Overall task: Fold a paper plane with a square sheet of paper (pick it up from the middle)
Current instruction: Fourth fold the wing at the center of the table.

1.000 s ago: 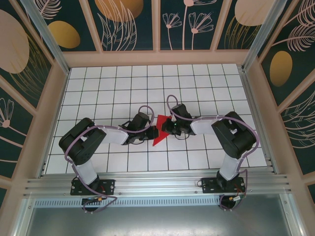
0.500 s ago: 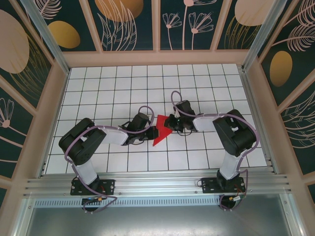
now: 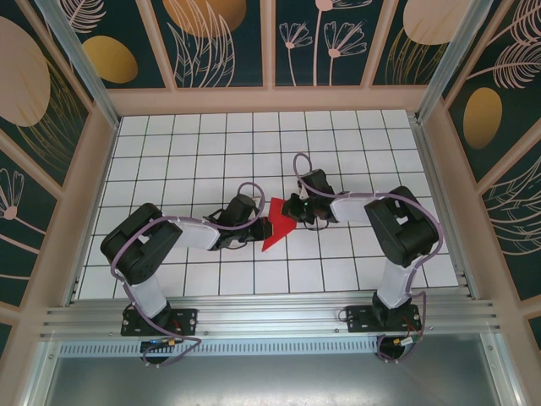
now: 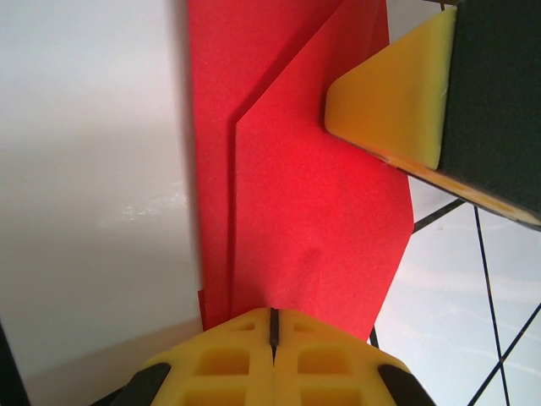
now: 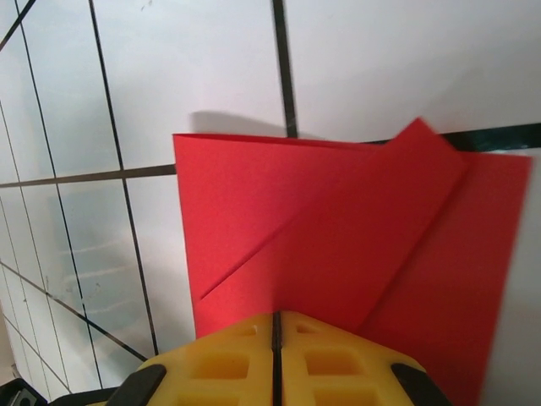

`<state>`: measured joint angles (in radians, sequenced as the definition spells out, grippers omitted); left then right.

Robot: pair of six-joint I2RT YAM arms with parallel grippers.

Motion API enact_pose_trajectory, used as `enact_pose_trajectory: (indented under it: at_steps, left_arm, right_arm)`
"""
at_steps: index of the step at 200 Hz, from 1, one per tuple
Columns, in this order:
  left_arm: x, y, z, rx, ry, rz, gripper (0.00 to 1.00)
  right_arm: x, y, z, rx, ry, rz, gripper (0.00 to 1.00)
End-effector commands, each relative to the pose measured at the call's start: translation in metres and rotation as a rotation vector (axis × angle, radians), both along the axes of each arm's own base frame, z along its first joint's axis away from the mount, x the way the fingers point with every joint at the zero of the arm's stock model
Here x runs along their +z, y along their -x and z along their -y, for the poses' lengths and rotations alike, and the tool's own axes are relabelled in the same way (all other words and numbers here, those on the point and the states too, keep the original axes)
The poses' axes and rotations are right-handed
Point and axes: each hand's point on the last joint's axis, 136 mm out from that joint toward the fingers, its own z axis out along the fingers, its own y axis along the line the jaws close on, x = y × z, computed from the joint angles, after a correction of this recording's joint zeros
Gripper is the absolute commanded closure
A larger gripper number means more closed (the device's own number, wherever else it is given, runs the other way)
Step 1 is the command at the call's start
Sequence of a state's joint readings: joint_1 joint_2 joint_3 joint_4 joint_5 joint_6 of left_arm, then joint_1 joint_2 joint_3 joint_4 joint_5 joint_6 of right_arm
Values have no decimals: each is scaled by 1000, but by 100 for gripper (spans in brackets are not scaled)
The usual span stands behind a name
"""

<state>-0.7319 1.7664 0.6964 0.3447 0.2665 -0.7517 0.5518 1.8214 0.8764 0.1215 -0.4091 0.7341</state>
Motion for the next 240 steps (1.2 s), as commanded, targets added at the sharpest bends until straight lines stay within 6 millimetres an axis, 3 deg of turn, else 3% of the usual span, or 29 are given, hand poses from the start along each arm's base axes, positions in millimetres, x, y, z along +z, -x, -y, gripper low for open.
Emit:
enact_pose_trajectory:
  at_steps: [1, 15, 75, 142, 201, 240]
  left_arm:
    - [-64, 46, -55, 12, -259, -191, 100]
    - [-64, 47, -57, 9, -265, -192, 100]
    - [-73, 57, -69, 14, -301, -212, 100]
    - [-71, 57, -70, 17, -299, -209, 100]
    - [-65, 54, -66, 22, -281, -201, 100]
    - [-52, 47, -54, 17, -230, -186, 100]
  right_arm:
    - [-11, -5, 2, 0, 42, 0, 89]
    - [-15, -19, 19, -53, 37, -7, 89]
    - [-13, -51, 35, -98, 50, 8, 89]
    - [-25, -66, 53, -144, 50, -10, 89]
    - [-3, -84, 61, -120, 18, 41, 88]
    - [39, -78, 61, -98, 3, 122, 85]
